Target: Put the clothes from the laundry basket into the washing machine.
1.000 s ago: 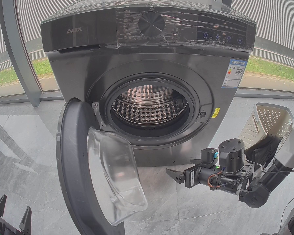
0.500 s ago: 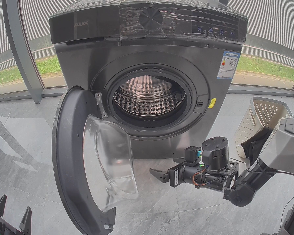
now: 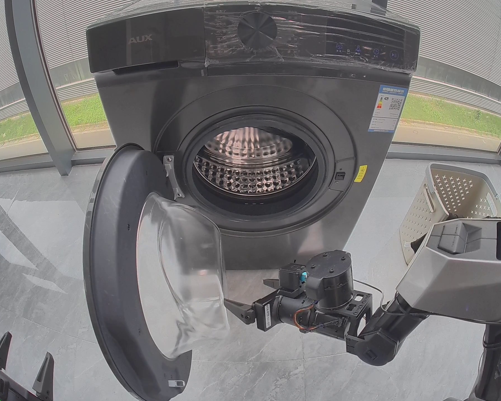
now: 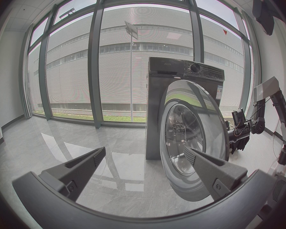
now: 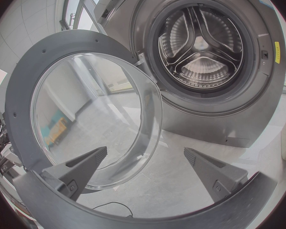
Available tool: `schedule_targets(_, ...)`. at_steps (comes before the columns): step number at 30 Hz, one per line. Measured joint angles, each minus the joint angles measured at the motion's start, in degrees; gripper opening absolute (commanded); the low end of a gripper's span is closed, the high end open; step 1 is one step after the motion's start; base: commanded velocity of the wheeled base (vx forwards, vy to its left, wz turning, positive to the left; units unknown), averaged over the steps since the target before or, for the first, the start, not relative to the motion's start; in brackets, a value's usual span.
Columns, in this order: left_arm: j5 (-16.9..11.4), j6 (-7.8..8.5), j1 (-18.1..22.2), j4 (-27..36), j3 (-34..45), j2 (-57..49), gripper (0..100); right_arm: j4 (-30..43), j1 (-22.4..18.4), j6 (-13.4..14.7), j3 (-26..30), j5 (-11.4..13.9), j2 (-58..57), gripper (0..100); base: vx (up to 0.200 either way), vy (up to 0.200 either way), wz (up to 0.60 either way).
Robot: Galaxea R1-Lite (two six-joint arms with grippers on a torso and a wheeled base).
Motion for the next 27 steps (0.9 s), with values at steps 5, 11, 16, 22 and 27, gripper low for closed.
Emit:
schedule_targets(5,0.02,0.00,0.00,0.05,0.00,0.00,100,-0.09,-0.30,0.09,-0.80,0.05,0.79,100,0.000,0.000,0.00)
schedule_targets(11,0.00,0.00,0.00,0.02,0.00,0.00,100,0.90,-0.57,0.27,-3.50,0.05,1.13,100,-0.067,0.000,0.00)
schedule_targets(16,0.00,-0.01,0.00,0.02,0.00,0.00,100,5.74,-1.55,0.35,-6.92,0.00,1.54,100,-0.160,0.000,0.00)
schedule_targets(22,0.02,-0.01,0.00,0.02,0.00,0.00,100,9.30,-2.82,0.38,-11.53,-1.01,3.19,100,0.000,0.000,0.00)
schedule_targets(27,0.02,-0.01,0.00,-0.02,0.00,0.00,100,9.96,-2.89,0.43,-14.34,-1.43,4.74,100,0.000,0.000,0.00)
